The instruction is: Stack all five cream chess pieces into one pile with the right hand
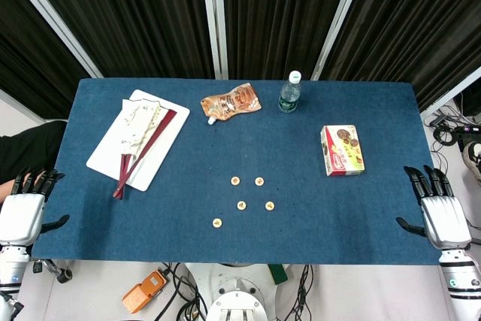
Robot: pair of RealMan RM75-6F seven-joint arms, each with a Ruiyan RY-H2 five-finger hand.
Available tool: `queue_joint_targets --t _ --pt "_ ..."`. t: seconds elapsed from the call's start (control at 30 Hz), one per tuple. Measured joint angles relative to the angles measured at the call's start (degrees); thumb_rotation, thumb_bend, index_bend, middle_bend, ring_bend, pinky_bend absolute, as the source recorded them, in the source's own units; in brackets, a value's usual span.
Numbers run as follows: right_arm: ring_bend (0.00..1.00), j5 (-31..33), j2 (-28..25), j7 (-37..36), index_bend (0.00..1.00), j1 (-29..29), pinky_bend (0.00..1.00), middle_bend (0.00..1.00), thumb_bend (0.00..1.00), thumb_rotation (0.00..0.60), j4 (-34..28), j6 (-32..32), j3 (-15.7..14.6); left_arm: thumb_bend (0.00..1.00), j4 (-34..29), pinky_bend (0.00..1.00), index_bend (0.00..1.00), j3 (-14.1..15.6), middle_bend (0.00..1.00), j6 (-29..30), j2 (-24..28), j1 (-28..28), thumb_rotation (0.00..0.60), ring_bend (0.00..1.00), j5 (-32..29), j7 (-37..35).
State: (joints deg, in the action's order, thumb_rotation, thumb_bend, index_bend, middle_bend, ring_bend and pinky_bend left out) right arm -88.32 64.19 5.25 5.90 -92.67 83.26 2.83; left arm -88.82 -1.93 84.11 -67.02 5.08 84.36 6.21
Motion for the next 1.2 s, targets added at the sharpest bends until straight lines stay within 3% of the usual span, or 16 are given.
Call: queue_joint_targets --t 0.33,0.53,0.73,0.87,1.0,1.2 --pt "0.04 -2.4 0.7 -0.4 0.08 2.3 0.09 0.17 0.19 0.6 -0.5 -3.3 -0.9 0.03 0.7 0.0 0.2 0.0 0.17 1.1 -0.8 -0.1 0.6 0.1 0.9 0.0" --pt "0.04 -5.0 3.8 1.0 0.12 7.8 0.09 0.11 0.19 0.6 -0.9 -11.0 -1.3 0.04 0.6 0.0 0.2 0.1 0.17 1.6 -1.0 -0.1 0.6 0.1 1.8 -0.5" --pt "0.04 -5.6 12.4 4.2 0.28 15.5 0.09 0.1 0.2 0.6 0.6 -21.3 -0.6 0.03 1.0 0.0 0.2 0.2 0.17 2.1 -0.9 -0.6 0.6 0.1 1.7 -1.4" --pt "0.04 -4.9 18.7 6.8 0.37 20.4 0.09 0.1 0.29 0.6 3.2 -26.3 0.4 0.04 1.7 0.0 0.2 0.3 0.17 2.4 -0.9 -1.0 0.6 0.1 1.5 -2.2" --pt "0.04 -4.1 23.6 9.0 0.45 23.4 0.09 0.1 0.37 0.6 5.8 -28.4 1.3 0.03 2.5 0.0 0.2 0.3 0.17 2.6 -0.9 -1.3 0.6 0.1 1.2 -3.0" --pt "0.05 -2.8 28.5 10.8 0.48 26.1 0.1 0.1 0.44 0.6 9.9 -30.0 2.1 0.03 3.7 0.0 0.2 0.4 0.17 2.5 -1.3 -1.7 0.6 0.1 0.9 -4.1"
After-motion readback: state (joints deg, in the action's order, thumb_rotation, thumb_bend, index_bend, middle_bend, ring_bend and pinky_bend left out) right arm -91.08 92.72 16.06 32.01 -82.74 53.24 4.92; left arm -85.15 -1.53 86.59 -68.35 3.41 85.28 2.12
